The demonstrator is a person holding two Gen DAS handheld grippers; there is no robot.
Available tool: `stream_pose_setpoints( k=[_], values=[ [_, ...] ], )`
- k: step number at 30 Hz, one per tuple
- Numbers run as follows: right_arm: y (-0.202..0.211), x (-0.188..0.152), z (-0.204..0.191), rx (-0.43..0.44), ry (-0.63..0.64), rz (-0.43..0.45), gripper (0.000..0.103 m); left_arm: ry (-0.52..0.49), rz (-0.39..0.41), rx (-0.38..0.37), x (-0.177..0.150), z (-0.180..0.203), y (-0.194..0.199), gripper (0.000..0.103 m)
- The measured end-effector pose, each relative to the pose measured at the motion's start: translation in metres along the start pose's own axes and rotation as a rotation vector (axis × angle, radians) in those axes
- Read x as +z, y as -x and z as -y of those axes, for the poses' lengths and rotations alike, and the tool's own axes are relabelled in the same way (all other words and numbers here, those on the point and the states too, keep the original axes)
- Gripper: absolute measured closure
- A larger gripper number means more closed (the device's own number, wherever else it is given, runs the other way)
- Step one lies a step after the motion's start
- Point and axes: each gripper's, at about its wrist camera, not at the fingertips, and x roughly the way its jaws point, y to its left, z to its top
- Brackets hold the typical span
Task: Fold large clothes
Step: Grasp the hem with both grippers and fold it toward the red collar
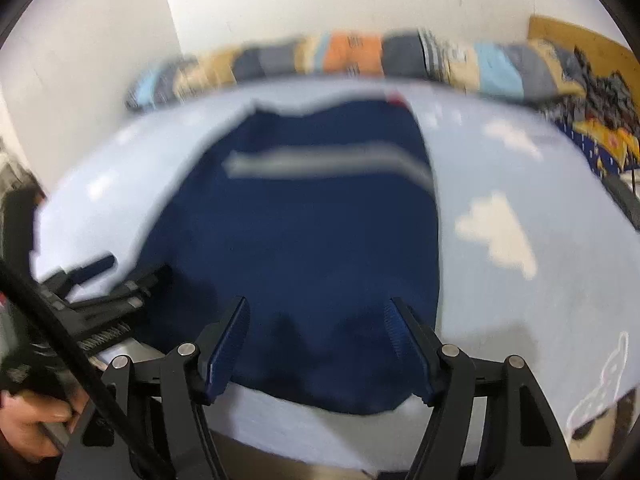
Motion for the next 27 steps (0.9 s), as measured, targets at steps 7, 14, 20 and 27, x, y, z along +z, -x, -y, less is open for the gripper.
stream_pose_setpoints(
  k=[7, 14, 20, 27],
  values=[
    [0.029, 0.043, -0.001, -0.004, 0.029, 0.119, 0.028, -0.03, 0.21, 0.015, 0.047, -0.001, 0.054, 0.0],
    [-0.037, 0.082, 0.011, -0.052, 0.016, -0.052, 0.028, -0.094, 0.023, -0.005, 0.078, 0.026, -0.017, 0.0],
    [-0.109, 0.093, 0.028, -0.103, 0.01, -0.198, 0.026, -0.098, -0.12, -0.045, 0.07, 0.042, -0.077, 0.009],
    [-0.12, 0.089, 0.02, -0.117, 0.062, -0.22, 0.017, -0.062, -0.114, -0.064, 0.071, 0.037, -0.084, 0.007]
  ],
)
